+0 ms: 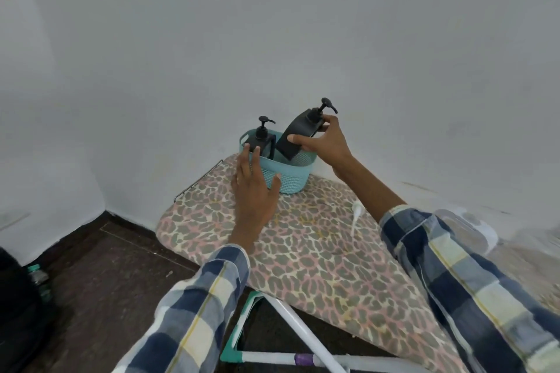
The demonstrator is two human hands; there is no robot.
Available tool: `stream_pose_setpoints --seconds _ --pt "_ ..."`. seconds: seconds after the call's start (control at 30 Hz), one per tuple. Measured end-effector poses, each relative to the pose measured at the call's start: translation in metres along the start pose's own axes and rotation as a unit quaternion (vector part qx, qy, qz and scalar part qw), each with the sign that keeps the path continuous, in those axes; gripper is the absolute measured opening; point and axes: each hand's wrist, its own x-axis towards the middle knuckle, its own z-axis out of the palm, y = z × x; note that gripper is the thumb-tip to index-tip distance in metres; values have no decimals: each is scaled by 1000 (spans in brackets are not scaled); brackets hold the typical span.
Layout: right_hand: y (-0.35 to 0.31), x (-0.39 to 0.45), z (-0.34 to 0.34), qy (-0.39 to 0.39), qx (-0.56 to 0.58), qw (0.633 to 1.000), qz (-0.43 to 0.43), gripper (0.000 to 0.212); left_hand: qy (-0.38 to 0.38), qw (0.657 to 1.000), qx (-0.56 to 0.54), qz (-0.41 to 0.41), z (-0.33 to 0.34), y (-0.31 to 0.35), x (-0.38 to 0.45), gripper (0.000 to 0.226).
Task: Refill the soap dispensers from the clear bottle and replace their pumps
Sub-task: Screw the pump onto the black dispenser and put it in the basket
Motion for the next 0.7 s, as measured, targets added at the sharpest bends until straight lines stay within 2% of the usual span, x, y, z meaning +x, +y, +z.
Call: stream_pose_setpoints --seconds 0.1,0.2,0.4,0.47,0.57,0.7 --pt "4 26 19 -61 -43 996 49 100 -2 1000 16 -3 0 -2 1 81" --pt "4 42 37 -123 -110 985 56 85 0 1000 26 -8 -1 -3 3 83" --pt "5 44 60 -173 -220 958 58 70 -8 999 32 -13 -3 -2 3 87" --pt "5 43 63 -182 -232 954 51 65 -9 999 37 -12 -3 -2 2 87" --pt "4 42 59 -211 -216 952 48 41 -13 999 42 -12 -4 -2 3 88" --pt "-1 28 49 -220 -159 961 53 43 -15 999 50 -14 -5 -3 2 90"
